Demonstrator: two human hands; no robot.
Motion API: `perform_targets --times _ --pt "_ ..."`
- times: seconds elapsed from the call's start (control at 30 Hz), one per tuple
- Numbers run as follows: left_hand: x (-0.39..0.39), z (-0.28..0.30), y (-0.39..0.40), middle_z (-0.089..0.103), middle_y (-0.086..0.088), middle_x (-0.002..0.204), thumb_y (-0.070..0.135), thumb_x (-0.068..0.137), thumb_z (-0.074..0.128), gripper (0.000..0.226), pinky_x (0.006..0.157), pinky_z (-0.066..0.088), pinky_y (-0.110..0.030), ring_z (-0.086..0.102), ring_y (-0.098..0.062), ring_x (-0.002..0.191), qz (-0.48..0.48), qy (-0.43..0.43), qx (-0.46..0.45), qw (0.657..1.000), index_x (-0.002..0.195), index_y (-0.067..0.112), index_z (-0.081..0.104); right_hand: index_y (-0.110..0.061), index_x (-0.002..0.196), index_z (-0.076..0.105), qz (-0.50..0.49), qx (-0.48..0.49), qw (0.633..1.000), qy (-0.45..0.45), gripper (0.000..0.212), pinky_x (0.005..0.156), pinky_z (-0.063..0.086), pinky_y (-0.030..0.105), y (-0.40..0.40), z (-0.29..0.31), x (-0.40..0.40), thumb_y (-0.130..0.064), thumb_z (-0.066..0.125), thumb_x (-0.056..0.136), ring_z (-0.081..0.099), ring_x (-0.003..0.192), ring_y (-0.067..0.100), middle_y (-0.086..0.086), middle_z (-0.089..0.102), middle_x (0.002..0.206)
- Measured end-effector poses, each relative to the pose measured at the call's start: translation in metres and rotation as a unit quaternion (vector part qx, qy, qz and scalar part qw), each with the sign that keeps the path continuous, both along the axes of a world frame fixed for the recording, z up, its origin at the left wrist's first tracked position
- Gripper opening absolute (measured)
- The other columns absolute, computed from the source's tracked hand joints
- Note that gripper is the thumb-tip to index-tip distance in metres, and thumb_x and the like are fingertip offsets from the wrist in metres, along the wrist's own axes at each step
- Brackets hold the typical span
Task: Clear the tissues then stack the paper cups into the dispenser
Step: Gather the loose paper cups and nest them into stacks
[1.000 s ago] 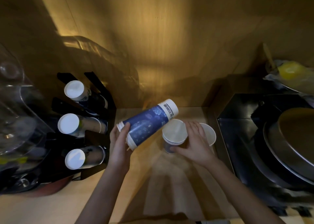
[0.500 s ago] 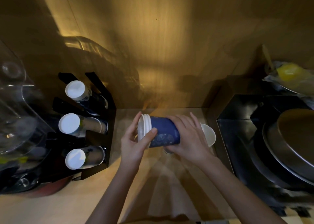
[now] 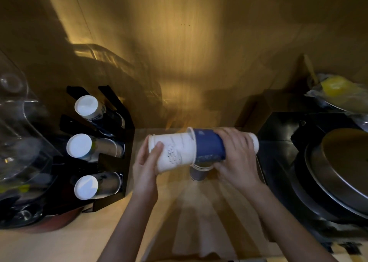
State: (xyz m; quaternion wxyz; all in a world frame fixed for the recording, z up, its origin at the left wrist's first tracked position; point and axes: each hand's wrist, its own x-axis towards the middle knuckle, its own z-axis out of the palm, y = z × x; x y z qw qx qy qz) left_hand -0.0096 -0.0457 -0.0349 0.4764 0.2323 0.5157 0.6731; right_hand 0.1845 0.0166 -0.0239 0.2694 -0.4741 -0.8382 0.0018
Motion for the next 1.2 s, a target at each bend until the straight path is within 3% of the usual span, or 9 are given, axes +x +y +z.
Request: perform_targets --times 0.1,0.2,0.27,0.5,0.63,0.73,0.9,1.07,1.2 --pt "-0.017 0.0 0.003 0.067 -0.006 0.116 0.037 0.087 0.049 0.034 0.071 0.056 -0.027 0.067 -0.01 0.093 0.012 -0.087 -0.009 0.996 0.113 0.019 0.061 -0.022 0.119 0.047 -0.015 -0.042 0.992 0.122 0.075 0.097 0.03 0.019 0.009 0.007 0.015 -0.028 0.081 0.052 0.05 0.113 0.006 -0.012 0.056 0.118" --pt "-0.033 -0.001 0.003 0.07 0.01 0.11 0.045 0.089 0.04 0.036 0.076 0.053 -0.033 0.065 -0.014 0.102 0.011 -0.182 -0.017 0.983 0.115 0.031 0.06 -0.051 0.12 0.035 -0.019 -0.127 0.947 0.296 0.087 0.083 0.032 -0.007 0.01 0.014 0.018 -0.046 0.082 0.047 0.037 0.109 -0.028 -0.052 0.04 0.112" --pt "-0.037 -0.002 0.002 0.067 0.012 0.113 0.047 0.088 0.039 0.039 0.081 0.048 -0.035 0.061 -0.014 0.107 0.019 -0.183 -0.034 0.982 0.122 0.032 0.054 -0.06 0.117 0.03 -0.015 -0.16 0.92 0.358 0.086 0.079 0.03 -0.01 0.01 0.013 0.016 -0.057 0.08 0.047 0.036 0.11 -0.029 -0.056 0.038 0.112" --pt "-0.036 -0.008 -0.001 0.072 0.014 0.101 0.05 0.087 0.042 0.03 0.088 0.044 -0.038 0.064 -0.011 0.1 0.007 -0.208 -0.059 0.976 0.101 0.035 0.064 -0.058 0.106 0.029 0.003 -0.322 0.868 0.377 0.081 0.066 0.039 -0.006 0.015 -0.024 0.001 -0.029 0.085 0.055 0.047 0.095 -0.023 -0.036 0.043 0.109" --pt "-0.036 -0.011 -0.003 0.068 0.011 0.111 0.05 0.086 0.044 0.03 0.091 0.043 -0.04 0.061 -0.014 0.107 0.004 -0.21 -0.074 0.975 0.106 0.035 0.061 -0.056 0.11 0.026 -0.013 -0.352 0.855 0.379 0.085 0.063 0.039 -0.006 0.018 -0.035 -0.002 -0.045 0.085 0.05 0.045 0.094 -0.022 -0.039 0.038 0.107" --pt "-0.036 -0.013 -0.003 0.071 0.012 0.106 0.048 0.087 0.044 0.031 0.088 0.044 -0.039 0.064 -0.013 0.102 -0.001 -0.194 -0.071 0.978 0.108 0.035 0.061 -0.054 0.118 0.024 -0.026 -0.351 0.853 0.387 0.095 0.07 0.043 -0.002 0.017 -0.041 -0.005 -0.06 0.08 0.042 0.045 0.102 -0.023 -0.042 0.041 0.109" --pt "-0.033 -0.015 -0.002 0.074 0.015 0.096 0.046 0.088 0.043 0.026 0.084 0.045 -0.037 0.069 -0.008 0.088 -0.01 -0.179 -0.06 0.982 0.102 0.036 0.062 -0.042 0.127 0.027 -0.042 -0.356 0.872 0.332 0.094 0.102 0.038 0.033 0.018 -0.057 -0.005 -0.049 0.082 0.052 0.035 0.125 0.012 -0.012 0.036 0.126" --pt "-0.029 -0.016 -0.001 0.072 0.011 0.102 0.043 0.089 0.044 0.027 0.083 0.046 -0.037 0.067 -0.013 0.095 -0.002 -0.176 -0.063 0.982 0.11 0.033 0.057 -0.021 0.125 0.039 -0.049 -0.326 0.91 0.253 0.088 0.1 0.037 0.038 0.015 -0.068 -0.004 -0.033 0.087 0.052 0.038 0.123 0.023 0.001 0.048 0.122" --pt "-0.022 -0.012 -0.002 0.073 0.011 0.097 0.034 0.094 0.041 0.024 0.08 0.051 -0.032 0.067 -0.006 0.091 -0.018 -0.118 -0.052 0.991 0.107 0.029 0.06 -0.023 0.137 0.024 -0.075 -0.345 0.905 0.236 0.11 0.103 0.036 0.043 0.012 -0.066 0.0 -0.036 0.087 0.048 0.037 0.126 0.022 0.003 0.044 0.135"
